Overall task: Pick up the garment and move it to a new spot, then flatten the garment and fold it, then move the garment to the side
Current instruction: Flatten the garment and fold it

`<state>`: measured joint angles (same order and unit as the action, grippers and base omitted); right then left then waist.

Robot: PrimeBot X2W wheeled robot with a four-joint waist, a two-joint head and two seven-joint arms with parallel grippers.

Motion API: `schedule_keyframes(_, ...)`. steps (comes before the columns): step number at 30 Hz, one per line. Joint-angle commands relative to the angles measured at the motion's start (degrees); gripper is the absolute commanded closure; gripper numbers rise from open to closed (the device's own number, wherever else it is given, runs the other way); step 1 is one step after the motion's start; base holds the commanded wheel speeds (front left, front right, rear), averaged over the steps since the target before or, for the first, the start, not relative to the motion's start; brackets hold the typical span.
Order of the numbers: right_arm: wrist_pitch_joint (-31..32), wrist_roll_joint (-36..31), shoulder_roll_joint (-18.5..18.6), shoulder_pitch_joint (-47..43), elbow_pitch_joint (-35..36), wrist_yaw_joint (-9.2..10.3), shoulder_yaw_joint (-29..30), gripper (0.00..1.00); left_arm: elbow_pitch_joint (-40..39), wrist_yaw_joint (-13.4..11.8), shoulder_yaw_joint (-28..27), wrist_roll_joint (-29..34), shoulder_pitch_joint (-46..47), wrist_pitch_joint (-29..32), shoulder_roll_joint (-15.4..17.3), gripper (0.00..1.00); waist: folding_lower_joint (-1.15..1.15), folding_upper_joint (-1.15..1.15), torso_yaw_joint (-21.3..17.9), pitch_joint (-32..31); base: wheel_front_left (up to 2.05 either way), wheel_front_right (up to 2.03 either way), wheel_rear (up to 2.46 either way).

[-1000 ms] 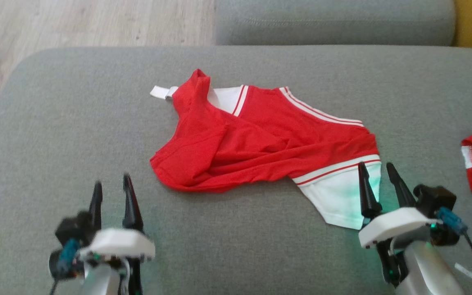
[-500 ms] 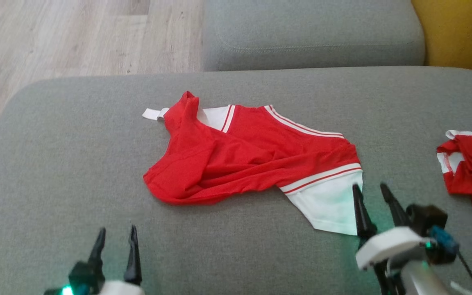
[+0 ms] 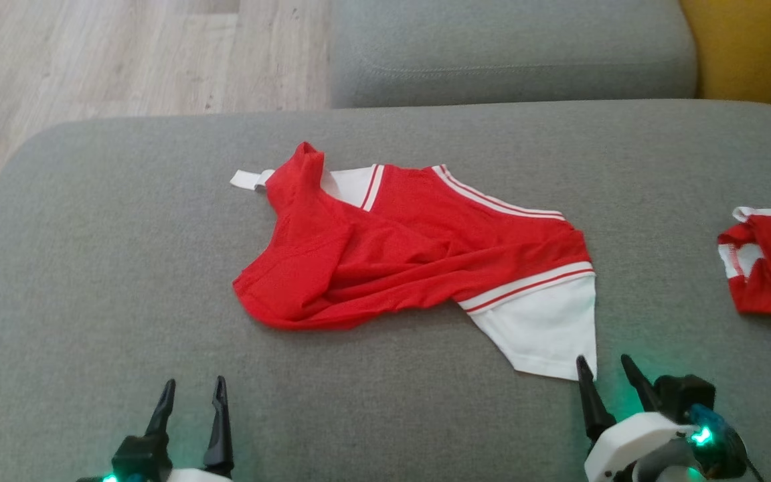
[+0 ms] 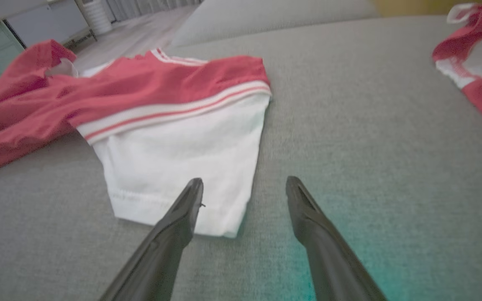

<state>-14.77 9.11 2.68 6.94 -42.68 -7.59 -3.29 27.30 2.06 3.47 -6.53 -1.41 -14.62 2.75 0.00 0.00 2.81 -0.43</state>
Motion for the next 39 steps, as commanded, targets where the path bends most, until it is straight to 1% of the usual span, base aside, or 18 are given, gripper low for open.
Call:
schedule_keyframes(1, -0.2, -1.2, 0.2, 3.7, -0.7, 0.1, -1.1, 0.0, -1.7, 0.1, -1.1, -0.5, 2.9, -0.4, 0.2, 0.0, 0.0, 0.0, 0.7, 0.7, 0.0, 0.0, 0.0)
schedule_keyframes(6, -0.2, -1.3, 0.2, 5.1, -5.5, 0.1, -1.2, 0.0, -1.5, -0.1, -0.2, -1.7, 3.0, -0.4, 0.1, 0.0, 0.0, 0.0, 1.8, 1.6, 0.0, 0.0, 0.0)
schedule_keyframes(7, -0.2, -1.3, 0.2, 5.1, -5.5, 0.1, -1.2, 0.0, -1.5, -0.1, -0.2, -1.7, 3.0, -0.4, 0.1, 0.0, 0.0, 0.0, 1.8, 1.6, 0.0, 0.0, 0.0)
schedule_keyframes(10, -0.2, 0.2, 0.2, 5.9, -8.7, 0.1, -2.7, 0.0, -1.3, -0.3, -0.4, -2.4, 3.3, -0.4, 0.1, 0.0, 0.0, 0.0, 2.3, 2.1, 0.0, 0.0, 0.0)
schedule_keyframes(14, -0.2, 0.8, 0.2, 7.2, -15.2, 0.1, -5.4, 0.0, -1.3, -0.2, -0.5, -2.5, 3.7, -0.4, 0.1, 0.0, 0.0, 0.0, 2.8, 2.8, 0.0, 0.0, 0.0)
schedule_keyframes(15, 0.0, 0.9, 0.2, 7.5, -16.6, 0.1, -6.0, 0.09, -1.3, -0.2, -0.5, -2.6, 3.9, -0.4, 0.1, 0.0, 0.0, 0.0, 2.9, 2.9, 0.0, 0.0, 0.0)
schedule_keyframes(16, 0.3, 0.8, 0.2, 7.9, -18.0, 0.1, -6.8, 0.56, -1.3, -0.2, -0.5, -2.6, 4.0, -0.4, 0.1, 0.0, 0.0, 0.0, 2.9, 3.1, 0.0, 0.0, 0.0)
schedule_keyframes(17, 0.9, 0.8, 0.2, 8.1, -19.3, 0.1, -7.9, 1.0, -1.3, -0.2, -0.5, -2.6, 4.1, -0.4, 0.1, 0.0, 0.0, 0.0, 3.0, 3.2, 0.0, 0.0, 0.0)
schedule_keyframes(19, 1.6, 1.6, 0.2, 8.4, -21.1, 0.1, -9.4, 1.0, -1.3, -0.1, -0.4, -2.8, 4.4, -0.4, 0.1, 0.0, 0.0, 0.0, 3.0, 3.4, 0.0, 0.0, 0.0)
schedule_keyframes(21, 1.3, 1.6, 0.2, 8.9, -22.5, 0.1, -9.3, 1.0, -1.4, 0.0, -0.4, -3.3, 4.7, -0.4, 0.1, 0.0, 0.0, 0.0, 2.9, 3.6, 0.0, 0.0, 0.0)
schedule_keyframes(23, 0.5, 0.7, 0.6, 9.5, -23.2, 0.1, -7.2, 1.0, -1.7, 0.0, -0.6, -4.0, 5.2, -0.4, 0.1, 0.0, 0.0, 0.0, 2.4, 3.8, 0.0, 0.0, 0.0)
schedule_keyframes(26, -0.1, -0.8, 3.3, 9.6, -22.7, 0.1, -2.6, 1.0, -1.9, 0.3, -0.8, -5.3, 6.0, -0.4, 0.1, 0.0, 0.0, 0.0, 1.4, 3.9, 0.0, 0.0, 0.0)
schedule_keyframes(29, -0.2, -2.8, 6.0, 9.0, -19.2, 0.1, 1.8, 1.0, -1.8, 0.6, -0.9, -6.8, 7.1, -0.4, 0.1, 0.0, 0.0, 0.0, 0.1, 4.3, 0.0, 0.0, 0.0)
schedule_keyframes(32, -0.2, -5.1, 6.4, 8.1, -14.8, 0.1, 3.6, 1.0, -0.8, 1.7, -0.7, -8.3, 9.0, -0.4, 0.1, 0.0, 0.0, 0.0, -1.4, 5.0, 0.0, 0.0, 0.0)
schedule_keyframes(35, -0.2, -7.0, 5.4, 8.4, -11.2, 0.1, 4.7, 1.0, 0.6, 2.7, -0.6, -8.6, 11.6, -0.4, 0.1, 0.0, 0.0, 0.0, -2.6, 6.0, 0.0, 0.0, 0.0)
schedule_keyframes(39, -0.2, -8.0, 3.4, 9.0, -7.3, 0.1, 3.8, 1.0, 2.5, 3.6, -0.5, -8.0, 14.8, -0.4, 0.1, 0.0, 0.0, 0.0, -3.7, 7.3, 0.0, 0.0, 0.0)
